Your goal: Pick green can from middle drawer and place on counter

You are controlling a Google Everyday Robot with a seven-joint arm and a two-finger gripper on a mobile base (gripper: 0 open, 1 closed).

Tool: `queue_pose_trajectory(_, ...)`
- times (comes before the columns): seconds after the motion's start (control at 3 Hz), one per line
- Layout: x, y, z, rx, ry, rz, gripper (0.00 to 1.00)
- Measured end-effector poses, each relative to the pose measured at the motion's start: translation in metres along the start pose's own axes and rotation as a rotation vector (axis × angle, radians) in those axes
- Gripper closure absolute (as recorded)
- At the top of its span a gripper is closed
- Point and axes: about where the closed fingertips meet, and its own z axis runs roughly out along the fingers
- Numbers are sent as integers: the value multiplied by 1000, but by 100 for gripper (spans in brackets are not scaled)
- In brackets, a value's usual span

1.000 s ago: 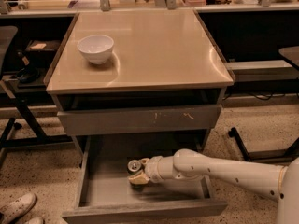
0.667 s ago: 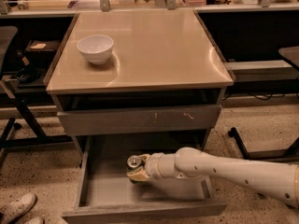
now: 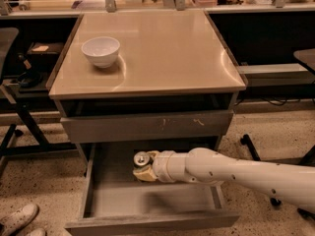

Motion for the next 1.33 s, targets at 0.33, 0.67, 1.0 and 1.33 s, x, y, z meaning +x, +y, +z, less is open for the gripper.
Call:
queue_pose_trajectory(0.33, 5, 2, 4, -10, 0, 8, 100)
queue_pose_trajectory(0.67, -19, -3, -22, 1, -12, 20, 100)
queue_pose_trajectory(1.0, -63, -16, -67, 67, -47, 28, 100)
queue_pose_trajectory(1.33, -127, -37, -117, 156, -93, -20, 100)
